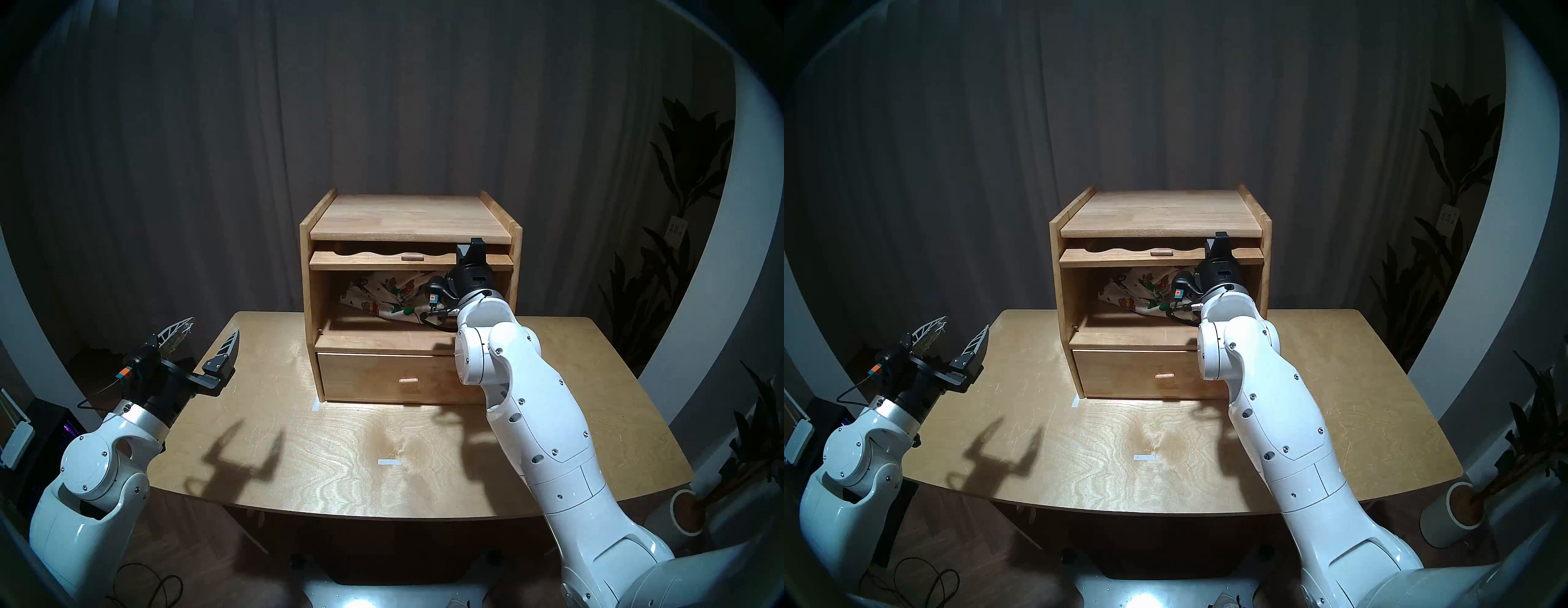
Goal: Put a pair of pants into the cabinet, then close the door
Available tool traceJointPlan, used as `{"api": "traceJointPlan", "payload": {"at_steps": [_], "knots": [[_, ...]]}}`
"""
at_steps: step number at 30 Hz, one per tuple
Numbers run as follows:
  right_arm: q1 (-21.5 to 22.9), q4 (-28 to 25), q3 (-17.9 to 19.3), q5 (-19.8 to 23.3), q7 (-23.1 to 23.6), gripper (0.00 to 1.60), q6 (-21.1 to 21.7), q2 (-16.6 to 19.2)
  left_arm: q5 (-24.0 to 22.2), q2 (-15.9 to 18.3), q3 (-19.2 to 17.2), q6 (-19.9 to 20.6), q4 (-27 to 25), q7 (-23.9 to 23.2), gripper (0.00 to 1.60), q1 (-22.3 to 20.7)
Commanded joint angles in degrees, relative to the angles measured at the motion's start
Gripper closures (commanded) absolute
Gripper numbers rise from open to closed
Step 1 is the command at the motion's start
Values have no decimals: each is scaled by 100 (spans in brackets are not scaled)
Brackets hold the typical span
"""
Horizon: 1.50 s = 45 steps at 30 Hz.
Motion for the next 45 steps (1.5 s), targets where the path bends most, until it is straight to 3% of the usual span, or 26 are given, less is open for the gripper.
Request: {"api": "traceJointPlan", "payload": {"at_steps": [1, 17, 21, 25, 29, 33, 42, 45], "knots": [[-584, -649, 81, 128, -103, 160, -50, 204, 3, 14, -50, -22, -87, -10, 0, -8], [-833, -323, 339, 747, -718, 160, -677, 415, 0, 18, -51, -23, -89, -6, 0, -5], [-708, -243, -31, -42, -698, 160, -701, 792, 1, 19, -47, -24, -85, -5, 0, -8], [-715, -307, -275, -452, -685, 160, -752, 981, 1, 20, -44, -25, -83, -3, 0, -10], [-868, -565, -491, -641, -542, 160, -771, 905, 1, 21, -44, -25, -83, -2, 0, -10], [-1099, -886, -578, -711, -464, 160, -627, 826, 0, 22, -44, -26, -83, -1, 0, -9], [-1650, -1549, -398, -76, -547, 160, 98, 627, -1, 24, -45, -26, -85, 0, 0, -7], [-1897, -1720, -277, 113, -620, 160, 146, 581, -2, 25, -45, -27, -85, 0, 0, -6]]}}
